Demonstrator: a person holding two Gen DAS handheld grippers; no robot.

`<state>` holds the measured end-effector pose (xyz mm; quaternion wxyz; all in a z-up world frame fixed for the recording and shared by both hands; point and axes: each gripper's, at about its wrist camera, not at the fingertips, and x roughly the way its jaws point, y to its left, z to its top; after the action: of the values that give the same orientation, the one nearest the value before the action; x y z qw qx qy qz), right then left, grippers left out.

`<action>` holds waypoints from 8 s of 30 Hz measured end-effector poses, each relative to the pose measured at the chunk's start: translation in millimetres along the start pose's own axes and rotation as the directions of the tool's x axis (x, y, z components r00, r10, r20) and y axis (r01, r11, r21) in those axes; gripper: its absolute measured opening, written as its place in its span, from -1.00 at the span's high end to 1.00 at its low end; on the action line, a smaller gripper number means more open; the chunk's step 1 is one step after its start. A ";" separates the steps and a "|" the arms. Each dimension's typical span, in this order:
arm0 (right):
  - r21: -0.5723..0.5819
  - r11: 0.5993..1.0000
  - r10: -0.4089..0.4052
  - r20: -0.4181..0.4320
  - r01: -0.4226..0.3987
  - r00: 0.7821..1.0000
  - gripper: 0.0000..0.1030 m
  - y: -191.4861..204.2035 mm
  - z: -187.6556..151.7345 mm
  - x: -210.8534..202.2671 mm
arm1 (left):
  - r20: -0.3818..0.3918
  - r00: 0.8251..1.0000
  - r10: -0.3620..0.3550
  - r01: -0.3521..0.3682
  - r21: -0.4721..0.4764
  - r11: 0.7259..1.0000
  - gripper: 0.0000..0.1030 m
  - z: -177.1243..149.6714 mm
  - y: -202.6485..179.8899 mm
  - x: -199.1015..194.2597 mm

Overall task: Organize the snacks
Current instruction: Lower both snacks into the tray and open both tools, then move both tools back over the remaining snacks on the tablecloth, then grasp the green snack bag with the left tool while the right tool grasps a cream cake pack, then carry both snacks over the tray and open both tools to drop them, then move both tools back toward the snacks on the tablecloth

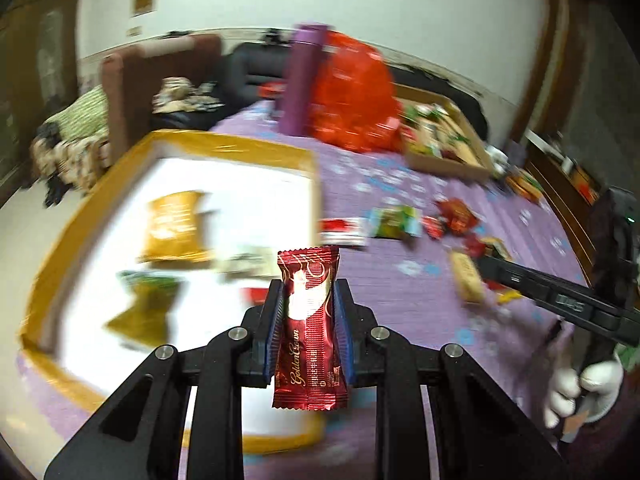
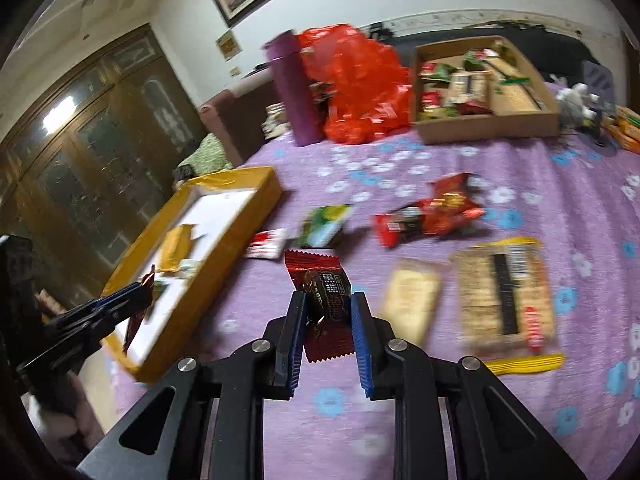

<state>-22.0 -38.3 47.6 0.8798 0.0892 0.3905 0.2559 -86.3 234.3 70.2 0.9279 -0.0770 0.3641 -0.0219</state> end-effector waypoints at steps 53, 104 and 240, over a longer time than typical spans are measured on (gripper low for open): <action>0.052 0.998 0.030 -0.044 -0.028 0.999 0.38 15.8 -6.6 0.6 | 0.046 0.962 0.270 -0.274 0.124 0.954 -0.28 -13.9 -32.0 -39.8; -0.026 0.956 -0.293 -0.111 0.292 0.950 0.33 -33.2 0.0 45.9 | -0.134 0.990 0.051 -0.008 0.307 0.952 -0.28 63.5 -113.9 92.2; -0.065 0.937 -0.348 -0.066 0.344 0.935 -0.21 -86.1 -2.5 -10.1 | -0.273 0.921 -0.277 0.292 0.016 0.956 -0.43 -32.0 -118.4 43.5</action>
<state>3.2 -117.1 21.7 0.8974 -0.0138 0.4269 0.1106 -74.3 109.2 36.6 0.8588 -0.0990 0.4705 -0.1768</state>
